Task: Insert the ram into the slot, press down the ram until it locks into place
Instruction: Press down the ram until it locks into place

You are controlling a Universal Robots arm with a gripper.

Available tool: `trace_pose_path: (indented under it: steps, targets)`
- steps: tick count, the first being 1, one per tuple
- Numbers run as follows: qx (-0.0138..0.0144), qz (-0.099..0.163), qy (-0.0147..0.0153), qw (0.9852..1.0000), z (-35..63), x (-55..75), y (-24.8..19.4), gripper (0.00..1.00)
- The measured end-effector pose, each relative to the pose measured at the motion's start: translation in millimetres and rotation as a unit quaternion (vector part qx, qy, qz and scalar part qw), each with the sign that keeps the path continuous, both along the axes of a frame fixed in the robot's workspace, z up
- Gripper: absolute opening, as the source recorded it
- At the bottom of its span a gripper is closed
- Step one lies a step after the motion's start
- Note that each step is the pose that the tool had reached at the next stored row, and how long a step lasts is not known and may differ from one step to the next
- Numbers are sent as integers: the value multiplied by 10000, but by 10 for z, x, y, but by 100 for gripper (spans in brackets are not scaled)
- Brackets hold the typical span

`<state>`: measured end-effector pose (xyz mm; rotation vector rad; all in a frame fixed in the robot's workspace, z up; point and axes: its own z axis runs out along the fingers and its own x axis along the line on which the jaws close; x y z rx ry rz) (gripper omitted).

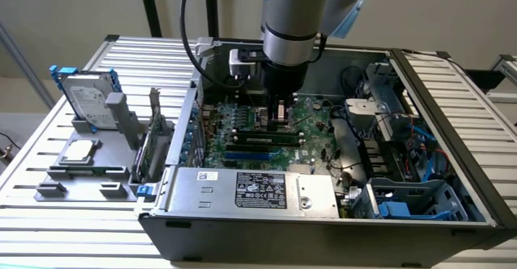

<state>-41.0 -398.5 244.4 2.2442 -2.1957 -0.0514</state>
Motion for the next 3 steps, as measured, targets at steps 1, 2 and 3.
trace_pose_path:
  steps: [1, 2, 3]
  targets:
    - [0, 0, 0, 10000, 0, 0, 0, 10]
    - [0, 0, 0, 10000, 0, 0, 0, 10]
    - [0, 0, 0, 10000, 0, 0, 0, 10]
